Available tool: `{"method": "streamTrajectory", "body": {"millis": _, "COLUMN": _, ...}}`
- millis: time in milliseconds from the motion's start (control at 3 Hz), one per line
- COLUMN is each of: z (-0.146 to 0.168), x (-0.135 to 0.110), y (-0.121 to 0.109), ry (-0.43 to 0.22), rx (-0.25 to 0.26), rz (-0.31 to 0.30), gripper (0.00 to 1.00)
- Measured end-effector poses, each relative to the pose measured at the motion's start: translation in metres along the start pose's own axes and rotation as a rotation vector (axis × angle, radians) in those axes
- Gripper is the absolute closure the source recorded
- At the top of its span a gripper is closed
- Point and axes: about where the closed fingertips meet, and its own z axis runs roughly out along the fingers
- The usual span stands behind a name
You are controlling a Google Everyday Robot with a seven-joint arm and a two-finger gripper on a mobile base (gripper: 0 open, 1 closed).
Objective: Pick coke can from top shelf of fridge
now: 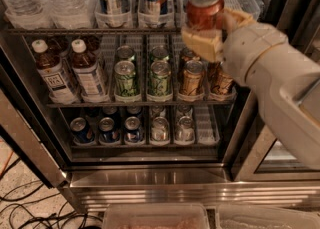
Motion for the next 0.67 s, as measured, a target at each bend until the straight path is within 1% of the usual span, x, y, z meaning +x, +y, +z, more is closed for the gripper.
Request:
{"method": "streamTrajectory", "body": {"millis": 333, "z": -0.002, "x": 0.027, "y": 0.095, "ry": 0.063, "rx": -0.209, "rz": 0.057, "gripper": 1.00}}
{"method": "streamTrajectory", "body": {"millis": 667, "z": -0.014, "x": 0.026, "y": 0.164, "ry": 0.096, "rx": -0.414, "rz": 0.022, "gripper": 1.00}}
